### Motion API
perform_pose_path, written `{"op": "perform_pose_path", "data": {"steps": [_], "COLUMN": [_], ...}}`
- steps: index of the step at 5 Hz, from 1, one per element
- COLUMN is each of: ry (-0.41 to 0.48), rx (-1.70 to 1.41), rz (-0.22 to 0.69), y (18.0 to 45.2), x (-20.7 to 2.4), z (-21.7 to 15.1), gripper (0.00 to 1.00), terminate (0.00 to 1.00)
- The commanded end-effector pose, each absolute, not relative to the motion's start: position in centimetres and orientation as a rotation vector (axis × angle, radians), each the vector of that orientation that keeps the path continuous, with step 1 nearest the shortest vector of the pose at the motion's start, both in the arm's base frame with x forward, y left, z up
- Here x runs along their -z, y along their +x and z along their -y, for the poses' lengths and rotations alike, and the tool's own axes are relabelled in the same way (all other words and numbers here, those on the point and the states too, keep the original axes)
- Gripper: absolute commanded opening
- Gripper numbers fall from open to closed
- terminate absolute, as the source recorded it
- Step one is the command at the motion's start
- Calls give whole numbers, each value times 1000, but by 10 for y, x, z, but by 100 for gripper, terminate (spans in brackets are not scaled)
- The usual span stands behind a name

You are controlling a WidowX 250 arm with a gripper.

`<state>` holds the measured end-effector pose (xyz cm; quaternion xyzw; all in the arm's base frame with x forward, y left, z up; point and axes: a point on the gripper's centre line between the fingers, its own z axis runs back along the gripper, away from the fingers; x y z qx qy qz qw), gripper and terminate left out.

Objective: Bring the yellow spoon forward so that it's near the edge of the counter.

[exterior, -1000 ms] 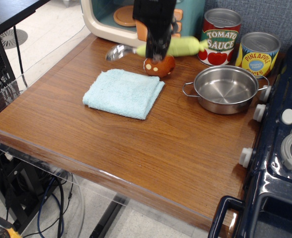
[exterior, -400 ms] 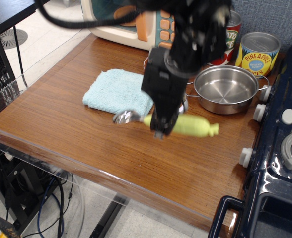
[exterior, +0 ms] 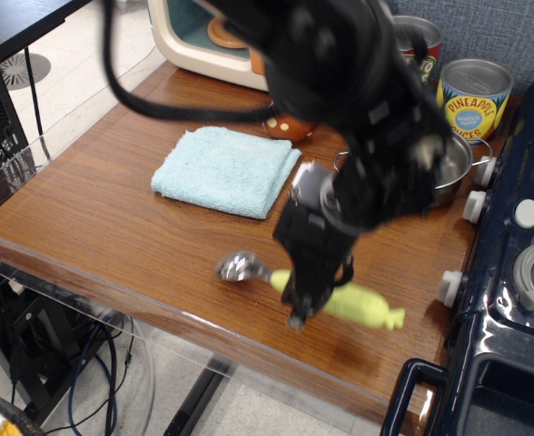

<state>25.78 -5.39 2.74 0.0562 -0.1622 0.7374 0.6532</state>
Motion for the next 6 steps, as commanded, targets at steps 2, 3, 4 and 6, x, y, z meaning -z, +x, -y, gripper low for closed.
{"op": "perform_pose_path", "data": {"steps": [2,3,4,6], "ry": [166,181,178,101], "rx": [-1705,-1729,-1722,-1714], "rz": [381,388,383,406], "y": [255,255,255,260], "x": [-23,-23,-26,-49], "z": [35,34,35,35], "gripper": [100,100,100,100], "terminate": [0,0,0,0]}}
